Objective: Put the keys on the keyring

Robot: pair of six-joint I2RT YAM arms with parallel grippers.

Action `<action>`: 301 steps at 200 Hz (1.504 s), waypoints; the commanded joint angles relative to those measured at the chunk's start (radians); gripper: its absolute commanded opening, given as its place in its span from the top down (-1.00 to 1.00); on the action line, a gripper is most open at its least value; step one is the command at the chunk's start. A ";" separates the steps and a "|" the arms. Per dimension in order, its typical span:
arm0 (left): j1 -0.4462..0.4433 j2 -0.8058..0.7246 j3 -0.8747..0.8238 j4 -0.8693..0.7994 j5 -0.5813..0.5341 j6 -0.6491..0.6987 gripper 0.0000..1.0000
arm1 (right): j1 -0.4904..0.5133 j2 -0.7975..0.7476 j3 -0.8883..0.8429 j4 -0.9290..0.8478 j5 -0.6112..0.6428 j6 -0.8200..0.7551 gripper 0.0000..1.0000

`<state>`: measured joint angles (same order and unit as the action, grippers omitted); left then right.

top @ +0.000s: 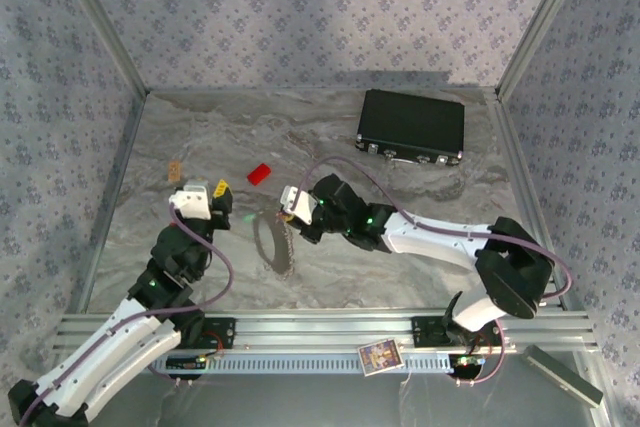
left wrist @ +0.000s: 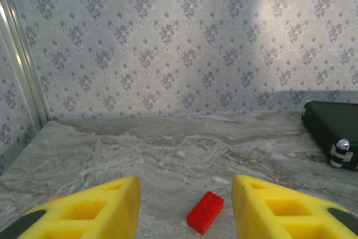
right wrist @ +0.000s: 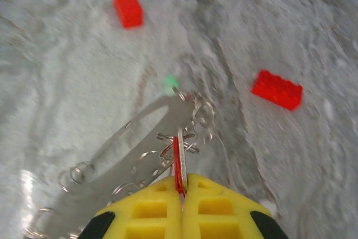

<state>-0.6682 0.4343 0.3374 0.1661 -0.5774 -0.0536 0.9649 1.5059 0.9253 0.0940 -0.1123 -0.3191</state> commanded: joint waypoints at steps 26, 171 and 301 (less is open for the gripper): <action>0.021 0.051 0.019 -0.004 0.015 -0.044 0.06 | -0.069 0.014 0.018 -0.184 0.163 -0.142 1.00; 0.113 0.181 -0.021 -0.010 0.018 -0.111 0.01 | -0.044 0.137 -0.007 -0.567 0.504 -0.288 0.70; 0.366 0.443 -0.043 0.231 0.113 0.050 -0.04 | -0.753 -0.553 -0.544 0.239 0.326 0.223 -0.05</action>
<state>-0.3725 0.8230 0.3183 0.2611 -0.5037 -0.0467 0.3695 0.9905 0.5621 -0.0196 0.1944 -0.2722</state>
